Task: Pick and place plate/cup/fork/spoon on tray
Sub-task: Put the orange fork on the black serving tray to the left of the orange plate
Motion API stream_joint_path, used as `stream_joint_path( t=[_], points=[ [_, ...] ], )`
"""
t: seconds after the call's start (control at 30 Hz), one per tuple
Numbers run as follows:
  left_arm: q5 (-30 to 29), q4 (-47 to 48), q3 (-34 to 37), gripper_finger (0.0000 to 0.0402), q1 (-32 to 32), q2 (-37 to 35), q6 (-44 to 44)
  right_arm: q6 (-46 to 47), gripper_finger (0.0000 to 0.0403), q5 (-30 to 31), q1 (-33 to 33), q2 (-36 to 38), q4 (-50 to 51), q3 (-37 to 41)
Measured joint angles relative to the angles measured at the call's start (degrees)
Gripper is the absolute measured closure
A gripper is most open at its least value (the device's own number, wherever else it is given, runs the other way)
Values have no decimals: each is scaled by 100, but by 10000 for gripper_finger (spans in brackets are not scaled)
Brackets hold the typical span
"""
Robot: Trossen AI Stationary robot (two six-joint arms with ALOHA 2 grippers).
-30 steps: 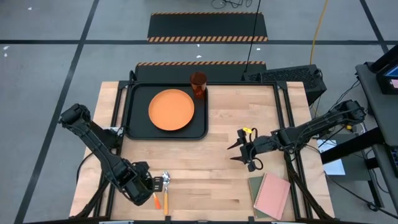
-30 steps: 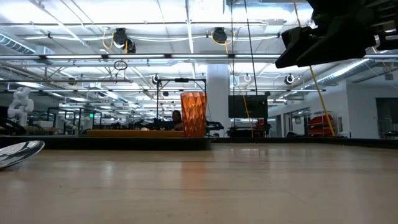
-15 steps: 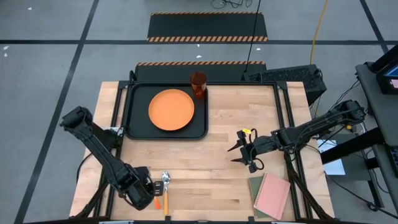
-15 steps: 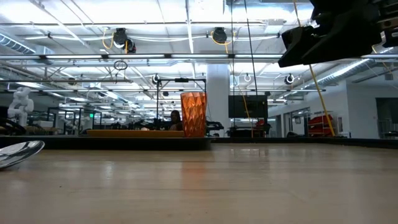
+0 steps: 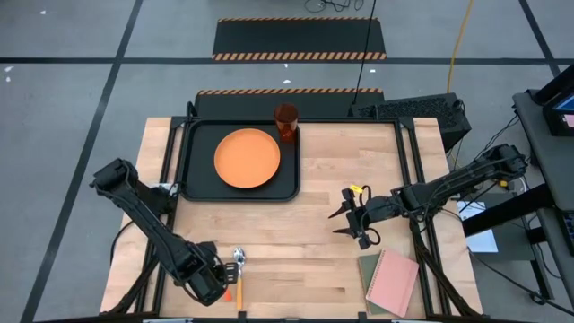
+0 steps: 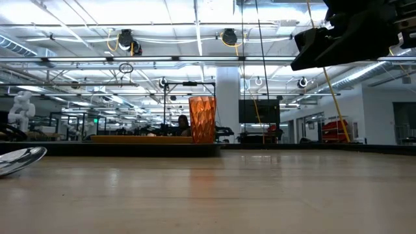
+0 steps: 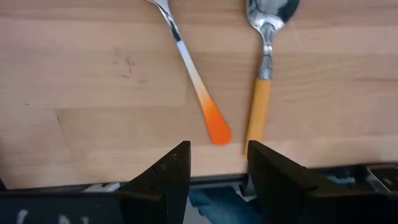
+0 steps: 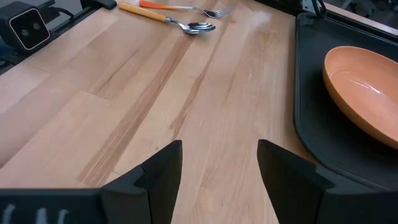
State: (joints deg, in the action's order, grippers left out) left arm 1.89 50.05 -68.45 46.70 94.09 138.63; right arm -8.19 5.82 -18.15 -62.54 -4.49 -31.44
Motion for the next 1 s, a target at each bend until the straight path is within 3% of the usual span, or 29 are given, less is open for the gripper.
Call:
stream_joint_path(
  t=[0.63,1.0],
  points=[
    [-71,343,0,240,-125,1132,229,0,200,2,0,0,0,-2],
    [-210,717,0,241,-324,1182,247,-9,200,4,0,0,-2,-2]
  ],
)
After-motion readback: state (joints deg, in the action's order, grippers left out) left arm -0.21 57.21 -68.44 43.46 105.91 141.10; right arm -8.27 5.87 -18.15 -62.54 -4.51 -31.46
